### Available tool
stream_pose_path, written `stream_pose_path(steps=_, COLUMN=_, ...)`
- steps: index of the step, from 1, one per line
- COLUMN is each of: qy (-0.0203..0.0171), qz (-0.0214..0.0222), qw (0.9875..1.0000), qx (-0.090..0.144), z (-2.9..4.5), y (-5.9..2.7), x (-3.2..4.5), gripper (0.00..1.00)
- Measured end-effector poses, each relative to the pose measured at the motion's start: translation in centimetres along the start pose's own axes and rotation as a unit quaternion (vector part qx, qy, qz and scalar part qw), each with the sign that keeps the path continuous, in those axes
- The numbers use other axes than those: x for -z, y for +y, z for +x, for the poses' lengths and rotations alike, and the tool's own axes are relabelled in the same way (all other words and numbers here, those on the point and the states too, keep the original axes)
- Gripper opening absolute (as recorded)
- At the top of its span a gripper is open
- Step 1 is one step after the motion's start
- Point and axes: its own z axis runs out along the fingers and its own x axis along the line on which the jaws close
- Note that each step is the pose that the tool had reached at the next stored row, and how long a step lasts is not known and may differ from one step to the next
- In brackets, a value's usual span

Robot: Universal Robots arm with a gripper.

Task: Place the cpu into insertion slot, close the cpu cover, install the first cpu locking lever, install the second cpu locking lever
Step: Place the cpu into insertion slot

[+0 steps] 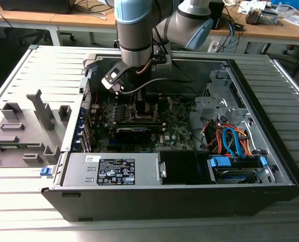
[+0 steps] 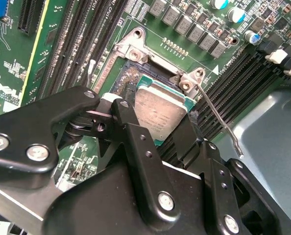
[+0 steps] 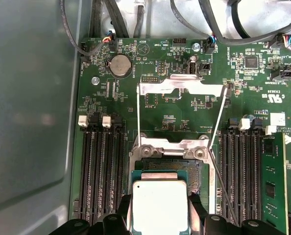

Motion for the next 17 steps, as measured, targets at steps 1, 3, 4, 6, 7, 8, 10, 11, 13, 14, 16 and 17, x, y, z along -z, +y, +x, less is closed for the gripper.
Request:
stream_pose_path(steps=1, qy=0.0, qz=0.0, qw=1.0, qx=0.0, z=0.0, y=0.0, x=-0.04, gripper=0.54)
stream_pose_path(steps=3, qy=0.0, qz=0.0, qw=1.0, qx=0.0, z=0.0, y=0.0, x=-0.12, gripper=0.54)
stream_pose_path(steps=4, qy=0.0, qz=0.0, qw=1.0, qx=0.0, z=0.0, y=-0.01, x=-0.14, gripper=0.54)
stream_pose_path(steps=6, qy=0.0, qz=0.0, qw=1.0, qx=0.0, z=0.0, y=-0.01, x=-0.21, gripper=0.54)
stream_pose_path(steps=7, qy=0.0, qz=0.0, qw=1.0, qx=0.0, z=0.0, y=-0.01, x=-0.25, gripper=0.54)
stream_pose_path(steps=8, qy=-0.0001, qz=0.0, qw=1.0, qx=0.0, z=0.0, y=-0.01, x=-0.27, gripper=0.54)
stream_pose_path(steps=10, qy=0.0, qz=0.0, qw=1.0, qx=0.0, z=0.0, y=-0.02, x=-0.33, gripper=0.54)
stream_pose_path(steps=11, qy=-0.0001, qz=0.0, qw=1.0, qx=0.0, z=-0.01, y=-0.02, x=-0.36, gripper=0.54)
stream_pose_path(steps=13, qy=-0.0001, qz=0.0, qw=1.0, qx=0.0, z=-0.01, y=-0.02, x=-0.42, gripper=0.54)
stream_pose_path(steps=14, qy=-0.0001, qz=0.0, qw=1.0, qx=0.0, z=-0.01, y=-0.02, x=-0.44, gripper=0.54)
stream_pose_path(steps=16, qy=-0.0001, qz=0.0, qw=1.0, qx=0.0, z=-0.01, y=-0.03, x=-0.51, gripper=0.54)
stream_pose_path(steps=17, qy=-0.0001, qz=0.0, qw=1.0, qx=0.0, z=-0.01, y=-0.03, x=-0.55, gripper=0.54)
